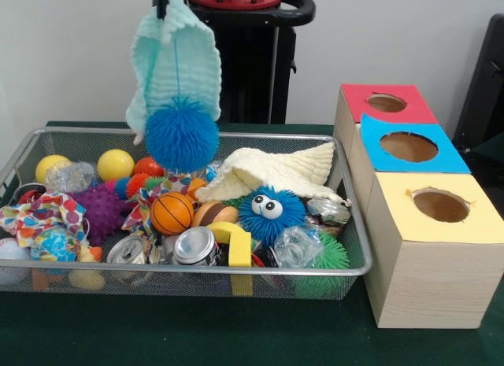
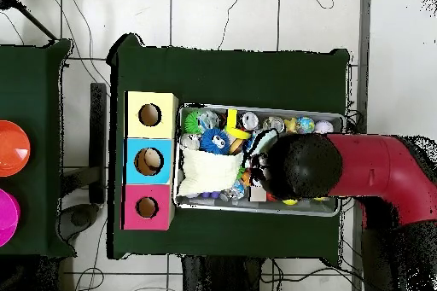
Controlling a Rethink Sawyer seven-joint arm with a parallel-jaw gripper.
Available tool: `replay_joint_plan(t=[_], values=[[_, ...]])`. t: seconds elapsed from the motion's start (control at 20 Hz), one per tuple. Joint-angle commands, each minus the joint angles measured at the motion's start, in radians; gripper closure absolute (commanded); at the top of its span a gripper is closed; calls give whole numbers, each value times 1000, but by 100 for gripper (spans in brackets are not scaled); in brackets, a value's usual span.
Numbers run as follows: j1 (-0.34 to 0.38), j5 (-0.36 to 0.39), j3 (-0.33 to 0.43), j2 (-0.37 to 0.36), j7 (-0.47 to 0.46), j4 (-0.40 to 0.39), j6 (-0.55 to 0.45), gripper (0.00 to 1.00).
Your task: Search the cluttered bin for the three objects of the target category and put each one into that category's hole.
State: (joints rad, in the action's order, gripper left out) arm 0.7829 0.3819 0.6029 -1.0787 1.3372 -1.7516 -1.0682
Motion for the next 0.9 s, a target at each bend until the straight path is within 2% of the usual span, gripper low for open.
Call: replay_joint_plan(t=[0.05, 0.7, 0.9], values=[[-7, -25, -13, -17, -11, -84, -14, 100], [-28, -50, -24, -56, 17, -144, 33, 100], [-37, -65, -30, -98, 17, -154, 16, 100]])
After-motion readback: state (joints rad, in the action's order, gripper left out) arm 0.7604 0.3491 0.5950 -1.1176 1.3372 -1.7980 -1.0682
